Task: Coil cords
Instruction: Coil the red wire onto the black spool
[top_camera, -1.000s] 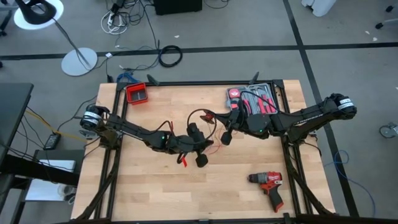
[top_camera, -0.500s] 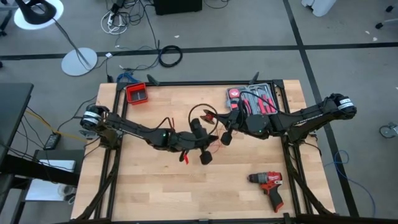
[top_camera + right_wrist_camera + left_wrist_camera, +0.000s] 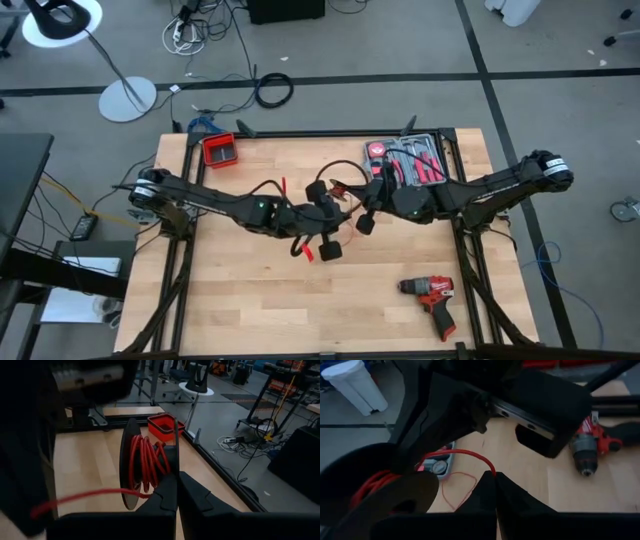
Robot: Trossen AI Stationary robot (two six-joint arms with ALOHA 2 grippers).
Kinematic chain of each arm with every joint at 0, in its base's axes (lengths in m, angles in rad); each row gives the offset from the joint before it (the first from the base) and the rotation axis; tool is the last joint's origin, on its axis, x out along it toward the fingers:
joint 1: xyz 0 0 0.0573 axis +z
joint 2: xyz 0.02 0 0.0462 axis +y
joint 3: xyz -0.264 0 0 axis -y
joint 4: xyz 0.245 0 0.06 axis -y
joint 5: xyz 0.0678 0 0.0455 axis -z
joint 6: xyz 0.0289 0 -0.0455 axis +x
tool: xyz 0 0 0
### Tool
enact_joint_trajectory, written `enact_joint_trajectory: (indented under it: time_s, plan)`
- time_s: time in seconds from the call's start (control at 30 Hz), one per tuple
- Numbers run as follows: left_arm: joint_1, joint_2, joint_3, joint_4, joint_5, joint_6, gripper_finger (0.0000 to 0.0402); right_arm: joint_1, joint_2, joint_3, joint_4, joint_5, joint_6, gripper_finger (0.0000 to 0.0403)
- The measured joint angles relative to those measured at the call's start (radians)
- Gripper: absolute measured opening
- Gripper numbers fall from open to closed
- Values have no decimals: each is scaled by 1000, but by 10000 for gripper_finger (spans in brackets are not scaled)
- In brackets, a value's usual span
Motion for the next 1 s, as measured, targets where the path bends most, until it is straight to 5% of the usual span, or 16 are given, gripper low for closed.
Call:
enact_joint_trajectory:
  time_s: [0.5, 0.73, 1.0]
  plan:
    - [-34, -129, 48, -190, -167, 31, 0, 1, -27, 0, -46, -61, 0, 0]
    - [-44, -150, 46, -393, -225, -69, 0, 1, -27, 0, -41, -90, -1, 0]
    - [-44, -154, -85, -367, -241, -52, 0, 1, -27, 0, -36, -172, 14, 0]
